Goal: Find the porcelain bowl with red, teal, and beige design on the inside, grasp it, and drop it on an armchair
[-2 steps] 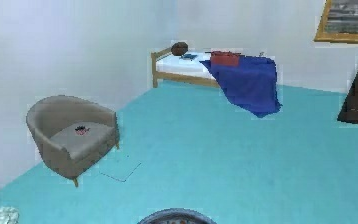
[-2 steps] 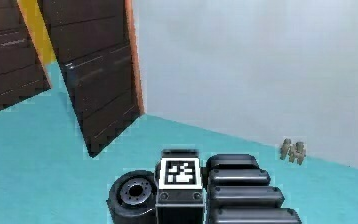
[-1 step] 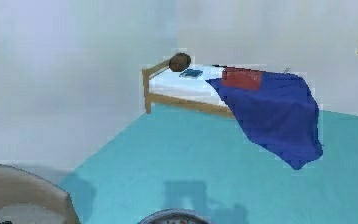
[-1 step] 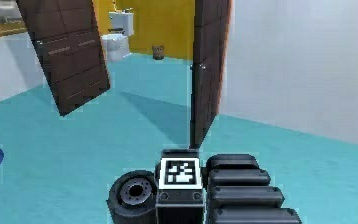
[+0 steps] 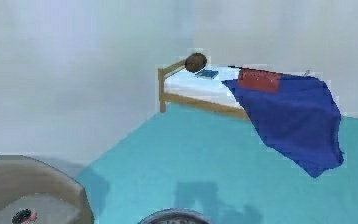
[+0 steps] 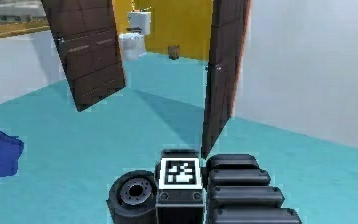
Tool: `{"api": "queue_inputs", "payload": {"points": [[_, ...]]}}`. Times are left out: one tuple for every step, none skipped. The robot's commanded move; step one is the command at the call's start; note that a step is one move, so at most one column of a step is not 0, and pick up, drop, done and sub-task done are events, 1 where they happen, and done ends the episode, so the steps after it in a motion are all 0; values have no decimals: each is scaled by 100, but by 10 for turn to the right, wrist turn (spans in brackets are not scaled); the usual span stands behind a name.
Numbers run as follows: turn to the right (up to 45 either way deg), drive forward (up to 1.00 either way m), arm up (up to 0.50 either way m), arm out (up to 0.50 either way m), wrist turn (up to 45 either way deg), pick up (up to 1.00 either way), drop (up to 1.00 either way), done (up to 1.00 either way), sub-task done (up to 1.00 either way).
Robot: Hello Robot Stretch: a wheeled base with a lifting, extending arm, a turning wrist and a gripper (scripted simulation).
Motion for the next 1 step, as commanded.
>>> {"api": "queue_inputs", "payload": {"points": [[0, 85, 0, 0, 0, 0, 0, 0, 0]]}}
